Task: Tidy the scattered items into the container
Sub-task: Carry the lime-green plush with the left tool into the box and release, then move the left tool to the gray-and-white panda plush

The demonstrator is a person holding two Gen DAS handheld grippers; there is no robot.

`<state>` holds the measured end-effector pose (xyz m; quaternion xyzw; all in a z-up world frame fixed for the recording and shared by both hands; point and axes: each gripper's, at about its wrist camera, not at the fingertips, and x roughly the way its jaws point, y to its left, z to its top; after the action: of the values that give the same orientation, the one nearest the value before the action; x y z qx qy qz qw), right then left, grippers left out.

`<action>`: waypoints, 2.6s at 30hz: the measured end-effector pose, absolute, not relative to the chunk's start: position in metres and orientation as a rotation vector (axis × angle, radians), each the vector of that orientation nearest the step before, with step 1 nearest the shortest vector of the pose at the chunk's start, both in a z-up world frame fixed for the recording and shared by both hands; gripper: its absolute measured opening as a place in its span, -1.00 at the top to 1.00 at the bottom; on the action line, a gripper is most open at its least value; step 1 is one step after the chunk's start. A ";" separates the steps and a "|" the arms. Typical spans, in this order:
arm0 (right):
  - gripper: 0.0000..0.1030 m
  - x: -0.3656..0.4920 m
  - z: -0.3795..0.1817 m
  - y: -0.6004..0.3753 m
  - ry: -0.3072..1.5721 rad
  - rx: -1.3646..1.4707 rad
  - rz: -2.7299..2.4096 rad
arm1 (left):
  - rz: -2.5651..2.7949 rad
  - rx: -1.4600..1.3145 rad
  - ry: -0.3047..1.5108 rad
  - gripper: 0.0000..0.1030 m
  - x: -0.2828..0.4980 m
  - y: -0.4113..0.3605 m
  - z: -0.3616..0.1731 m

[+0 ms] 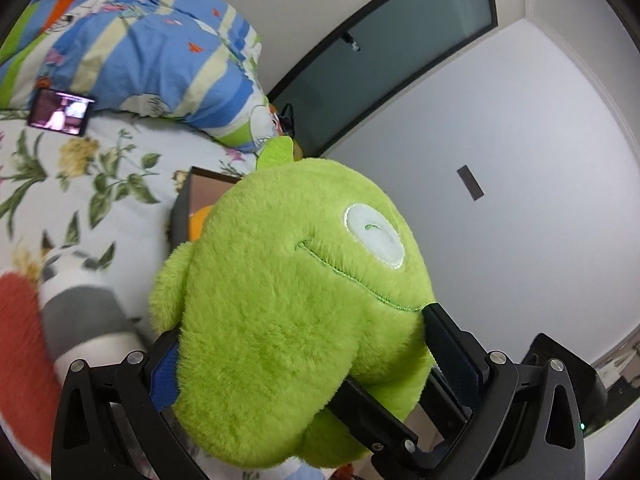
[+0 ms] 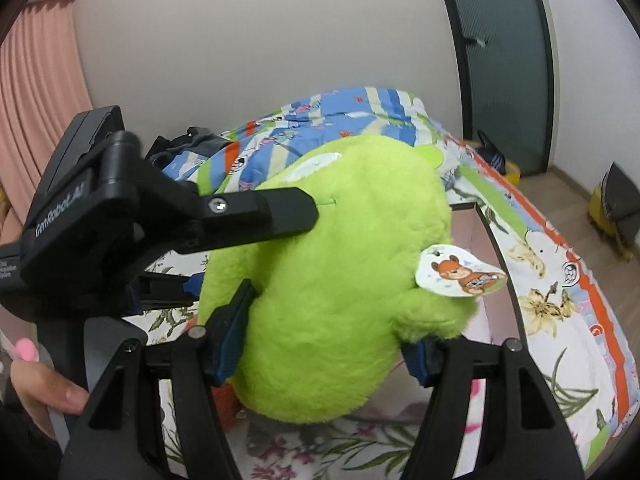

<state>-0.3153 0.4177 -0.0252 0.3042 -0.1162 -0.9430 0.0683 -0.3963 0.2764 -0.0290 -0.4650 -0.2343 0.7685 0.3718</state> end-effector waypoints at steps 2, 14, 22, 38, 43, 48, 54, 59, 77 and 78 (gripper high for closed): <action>-0.28 -0.332 -0.030 0.432 -0.378 0.937 -2.818 | 1.964 -1.211 -0.587 -0.99 -0.410 0.289 -0.034; -0.28 -0.423 -0.081 0.502 -0.575 1.119 -2.712 | 2.008 -1.311 -0.510 -0.99 -0.479 0.352 -0.074; -0.33 -0.473 -0.118 0.525 -0.690 1.218 -2.667 | 2.080 -1.338 -0.471 -0.99 -0.513 0.377 -0.107; -0.87 -0.473 -0.135 0.549 -0.864 1.275 -2.732 | 2.000 -1.155 -0.703 -0.99 -0.508 0.334 -0.114; -1.00 -0.441 -0.091 0.534 -0.794 1.117 -2.866 | 1.929 -1.150 -0.815 -0.99 -0.493 0.296 -0.101; -1.00 -0.404 -0.058 0.504 -0.786 1.018 -2.861 | 2.009 -1.089 -0.777 -0.99 -0.461 0.245 -0.089; -1.00 -0.355 -0.044 0.455 -0.805 0.987 -2.766 | 2.022 -1.100 -0.891 -0.99 -0.412 0.152 -0.095; -1.00 -0.325 -0.053 0.412 -0.747 1.081 -2.695 | 2.148 -1.108 -0.880 -0.99 -0.371 0.072 -0.101; -1.00 -0.235 -0.100 0.294 -0.770 1.213 -2.499 | 2.206 -1.291 -0.773 -0.99 -0.250 -0.016 -0.143; -1.00 -0.234 -0.103 0.291 -0.770 1.225 -2.491 | 2.197 -1.295 -0.763 -0.99 -0.248 -0.014 -0.143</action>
<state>-0.2337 0.2909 -0.1034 0.4215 -0.2650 -0.8575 0.1299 -0.2483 -0.0136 -0.1435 -0.4724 -0.2785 0.8018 0.2374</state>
